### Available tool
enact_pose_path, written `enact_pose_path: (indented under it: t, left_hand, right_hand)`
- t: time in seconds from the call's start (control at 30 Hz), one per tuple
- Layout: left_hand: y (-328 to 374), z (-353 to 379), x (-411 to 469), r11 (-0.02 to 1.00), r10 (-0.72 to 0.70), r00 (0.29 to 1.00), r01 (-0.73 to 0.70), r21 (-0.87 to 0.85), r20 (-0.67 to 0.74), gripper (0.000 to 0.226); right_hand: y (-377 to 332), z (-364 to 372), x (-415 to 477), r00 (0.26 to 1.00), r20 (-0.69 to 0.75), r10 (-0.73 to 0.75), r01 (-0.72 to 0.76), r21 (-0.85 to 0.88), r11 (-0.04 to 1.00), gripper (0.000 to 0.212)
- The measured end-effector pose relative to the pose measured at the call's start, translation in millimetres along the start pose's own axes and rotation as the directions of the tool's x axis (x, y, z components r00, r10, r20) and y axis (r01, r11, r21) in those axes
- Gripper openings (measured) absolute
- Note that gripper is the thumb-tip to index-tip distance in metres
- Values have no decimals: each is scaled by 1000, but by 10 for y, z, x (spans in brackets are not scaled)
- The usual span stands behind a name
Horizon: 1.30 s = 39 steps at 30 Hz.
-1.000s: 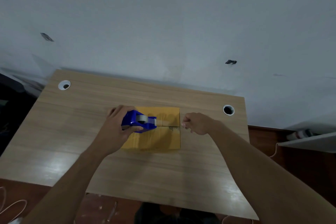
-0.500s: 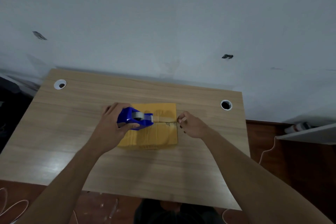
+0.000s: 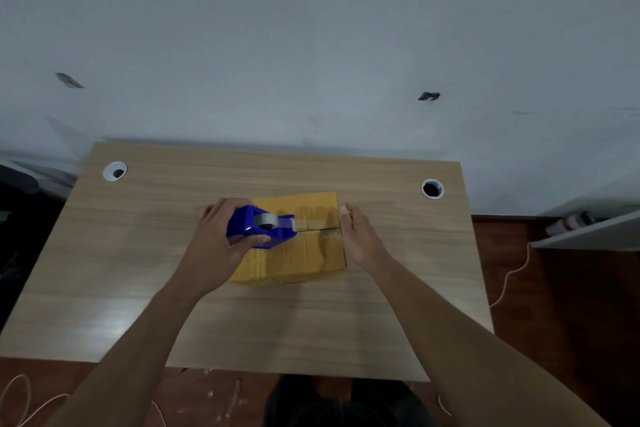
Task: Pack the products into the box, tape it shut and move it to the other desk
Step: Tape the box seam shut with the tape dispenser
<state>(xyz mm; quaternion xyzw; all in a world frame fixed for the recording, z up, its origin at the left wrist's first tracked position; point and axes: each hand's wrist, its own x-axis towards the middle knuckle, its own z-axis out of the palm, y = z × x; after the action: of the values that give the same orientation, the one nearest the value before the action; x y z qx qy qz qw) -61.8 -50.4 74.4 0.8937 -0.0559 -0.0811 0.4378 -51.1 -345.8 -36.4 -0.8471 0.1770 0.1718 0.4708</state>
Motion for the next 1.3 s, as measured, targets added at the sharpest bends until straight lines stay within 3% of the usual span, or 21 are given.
enact_pose_path:
  t: [0.07,0.47,0.87,1.17,1.3]
  left_hand:
    - [-2,-16,5,1000,1,1000,0,-5,2,52]
    - [-30,-52,-13,997,-29,1000,30,-72,9,53]
    - [-266,-241,7,990,-33,998,41,-138,61,49]
    - [-260,-410,6,991,85,996,-89,96,40,50]
    - [-344,-561,-24,994,49,999,-50,102,13,51]
  right_hand:
    - [54,127,53,1000,11,-18,18,-2,1000,89]
    - [-121,216,-156,998,6,-66,67,-94,993,68]
    - [-157,319,-153,1000,-19,-20,16,-180,984,86]
    - [-192,321,-166,998,-47,-39,26,-258,966,73]
    - [-206,324,-165,999,-44,-22,9,-276,961,73]
